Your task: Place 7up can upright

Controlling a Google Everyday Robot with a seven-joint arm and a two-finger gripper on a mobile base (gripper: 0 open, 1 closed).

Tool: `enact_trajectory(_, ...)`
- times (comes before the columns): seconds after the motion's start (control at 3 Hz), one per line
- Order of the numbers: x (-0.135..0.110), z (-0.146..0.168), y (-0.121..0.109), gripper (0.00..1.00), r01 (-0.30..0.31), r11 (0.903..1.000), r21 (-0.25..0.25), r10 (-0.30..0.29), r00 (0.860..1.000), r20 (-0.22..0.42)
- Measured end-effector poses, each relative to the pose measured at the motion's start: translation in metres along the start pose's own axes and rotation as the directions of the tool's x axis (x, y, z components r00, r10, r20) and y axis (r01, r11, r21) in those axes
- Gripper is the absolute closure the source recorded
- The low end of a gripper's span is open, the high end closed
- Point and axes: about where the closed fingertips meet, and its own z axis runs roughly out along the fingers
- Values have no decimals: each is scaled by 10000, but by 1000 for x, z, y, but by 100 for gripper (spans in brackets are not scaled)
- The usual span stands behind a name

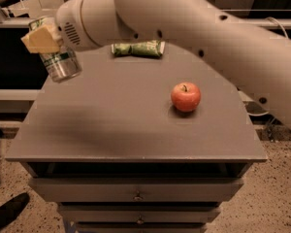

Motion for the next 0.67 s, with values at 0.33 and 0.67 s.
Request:
enact_trajectory(0.33, 5, 15, 3, 100, 584, 9964, 609, -625, 9957, 689)
enact_trajectory(0.67, 10, 25, -6, 100, 928, 9880, 1235, -1116, 9815, 1554)
